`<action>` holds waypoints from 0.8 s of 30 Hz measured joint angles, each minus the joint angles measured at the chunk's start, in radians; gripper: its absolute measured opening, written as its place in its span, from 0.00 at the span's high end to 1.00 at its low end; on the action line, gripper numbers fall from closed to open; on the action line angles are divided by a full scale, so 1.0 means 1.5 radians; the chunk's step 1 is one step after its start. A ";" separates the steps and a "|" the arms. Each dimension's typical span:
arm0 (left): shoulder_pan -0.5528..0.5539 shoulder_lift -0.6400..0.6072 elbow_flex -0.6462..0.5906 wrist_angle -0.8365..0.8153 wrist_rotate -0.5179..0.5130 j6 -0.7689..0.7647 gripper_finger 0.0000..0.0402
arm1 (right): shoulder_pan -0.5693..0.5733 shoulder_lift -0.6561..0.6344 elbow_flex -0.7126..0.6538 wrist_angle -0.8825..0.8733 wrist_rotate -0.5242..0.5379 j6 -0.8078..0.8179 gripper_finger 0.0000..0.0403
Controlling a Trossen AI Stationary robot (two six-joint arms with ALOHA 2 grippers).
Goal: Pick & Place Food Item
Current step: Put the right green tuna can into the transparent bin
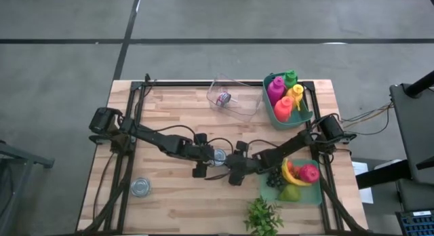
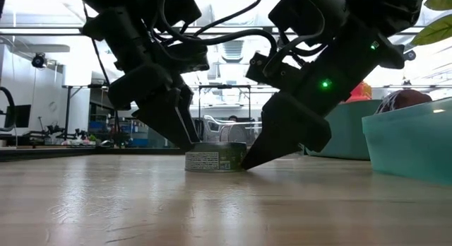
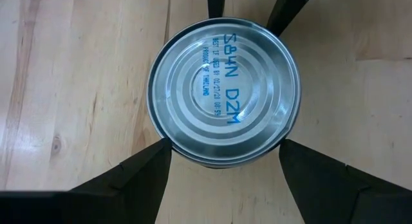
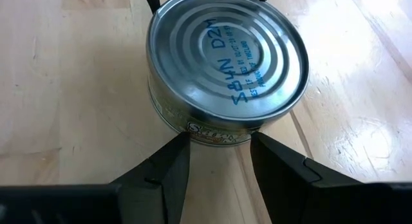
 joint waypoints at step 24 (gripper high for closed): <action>0.000 -0.001 0.000 -0.007 -0.001 0.000 0.28 | 0.008 -0.002 0.038 -0.062 0.003 -0.060 0.61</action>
